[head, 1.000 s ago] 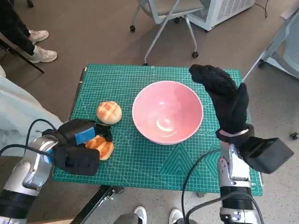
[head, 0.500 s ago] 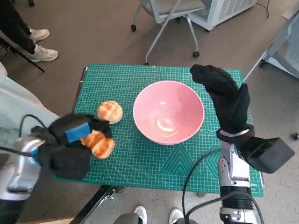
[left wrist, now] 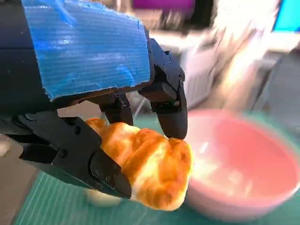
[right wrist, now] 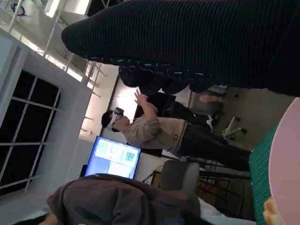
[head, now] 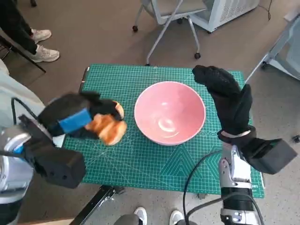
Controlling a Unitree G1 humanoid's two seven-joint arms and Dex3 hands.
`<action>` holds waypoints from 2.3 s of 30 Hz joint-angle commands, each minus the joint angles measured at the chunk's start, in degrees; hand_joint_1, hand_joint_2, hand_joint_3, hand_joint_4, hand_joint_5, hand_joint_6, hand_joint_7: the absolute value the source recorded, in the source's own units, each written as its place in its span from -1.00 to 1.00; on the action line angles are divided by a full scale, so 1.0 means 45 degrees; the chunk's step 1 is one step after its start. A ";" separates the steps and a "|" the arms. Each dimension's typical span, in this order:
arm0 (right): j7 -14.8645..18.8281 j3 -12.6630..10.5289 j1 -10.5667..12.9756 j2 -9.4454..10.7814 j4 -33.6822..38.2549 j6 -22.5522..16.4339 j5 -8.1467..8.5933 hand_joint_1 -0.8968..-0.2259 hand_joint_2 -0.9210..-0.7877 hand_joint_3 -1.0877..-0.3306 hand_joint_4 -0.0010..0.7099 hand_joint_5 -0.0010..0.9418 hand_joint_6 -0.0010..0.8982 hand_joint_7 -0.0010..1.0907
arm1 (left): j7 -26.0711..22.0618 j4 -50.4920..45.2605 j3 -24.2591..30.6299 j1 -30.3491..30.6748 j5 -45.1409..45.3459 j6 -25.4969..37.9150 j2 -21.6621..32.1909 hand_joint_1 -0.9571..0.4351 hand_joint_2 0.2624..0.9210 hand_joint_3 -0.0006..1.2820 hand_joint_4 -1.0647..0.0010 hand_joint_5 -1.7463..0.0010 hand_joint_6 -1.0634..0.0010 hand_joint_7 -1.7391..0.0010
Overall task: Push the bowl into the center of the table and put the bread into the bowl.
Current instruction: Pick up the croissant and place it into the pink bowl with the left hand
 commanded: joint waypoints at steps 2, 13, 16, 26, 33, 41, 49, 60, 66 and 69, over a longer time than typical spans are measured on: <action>0.0130 -0.0089 0.0105 -0.0036 0.0297 0.0031 0.0032 -0.43 -1.00 -0.09 -0.43 -1.00 -0.83 -0.03 | 0.0116 0.0134 -0.0547 -0.1806 0.0115 0.0365 -0.0714 0.38 0.92 -1.00 -0.59 -0.17 -0.38 -0.18; 0.0178 -0.0112 0.0240 0.0016 0.0263 0.0065 0.0088 -0.43 -1.00 -0.09 -0.44 -1.00 -0.82 -0.03 | -0.0016 0.2141 -0.2617 -0.4654 0.0956 0.0415 -0.2591 0.38 0.95 -0.99 -0.57 -0.18 -0.31 -0.23; 0.0156 -0.0152 0.0315 -0.0015 0.0170 0.0103 0.0112 -0.43 -1.00 -0.09 -0.44 -1.00 -0.82 -0.03 | 0.0150 0.3435 -0.3275 -0.5430 0.1317 -0.0011 -0.3172 0.38 0.96 -0.99 -0.55 -0.19 -0.29 -0.25; 0.0020 -0.0254 0.0572 -0.0002 -0.0120 0.0085 0.0062 -0.44 -1.00 -0.09 -0.45 -0.99 -0.80 -0.03 | 0.0940 0.7220 -0.4609 -0.6980 0.2409 -0.1327 -0.4497 0.38 1.00 -0.96 -0.41 -0.25 -0.24 -0.32; -0.0117 -0.0310 0.0742 0.0016 -0.0350 0.0063 -0.0013 -0.44 -1.00 -0.09 -0.45 -0.99 -0.80 -0.03 | 0.1366 0.9492 -0.5512 -0.7613 0.3251 -0.1762 -0.5391 0.38 1.00 -0.94 -0.35 -0.35 -0.25 -0.25; -0.0263 -0.0344 0.0897 0.0014 -0.0509 0.0013 -0.0067 -0.43 -1.00 -0.09 -0.44 -0.99 -0.80 -0.04 | 0.1585 1.1309 -0.5957 -0.7954 0.3635 -0.2118 -0.5979 0.38 1.00 -0.89 -0.27 -0.47 -0.21 -0.21; -0.0436 -0.0336 0.1023 0.0015 -0.0680 -0.0034 -0.0157 -0.42 -1.00 -0.10 -0.44 -0.99 -0.80 -0.04 | 0.1051 1.2098 -0.5893 -0.7932 0.3562 -0.1386 -0.6314 0.39 0.85 -0.85 0.18 0.57 0.18 0.59; -0.0605 -0.0342 0.0973 -0.0007 -0.0505 -0.0194 -0.0293 -0.38 -1.00 -0.11 -0.44 -0.99 -0.80 -0.04 | 0.0225 1.1014 -0.5525 -0.7402 0.3109 -0.0939 -0.5976 0.20 0.65 -0.97 0.72 0.99 0.39 0.99; -0.0617 -0.0338 0.0944 -0.0007 -0.0415 -0.0217 -0.0270 -0.38 -1.00 -0.12 -0.44 -0.99 -0.80 -0.04 | -0.0267 0.9329 -0.4928 -0.6777 0.2643 -0.0488 -0.5375 0.18 0.64 -0.98 0.81 1.00 0.45 1.00; -0.0579 -0.0338 0.0963 -0.0014 -0.0414 -0.0238 -0.0251 -0.38 -1.00 -0.12 -0.44 -0.99 -0.80 -0.04 | -0.0671 0.8056 -0.4357 -0.6355 0.2251 -0.0080 -0.4894 0.19 0.64 -0.98 0.83 1.00 0.46 1.00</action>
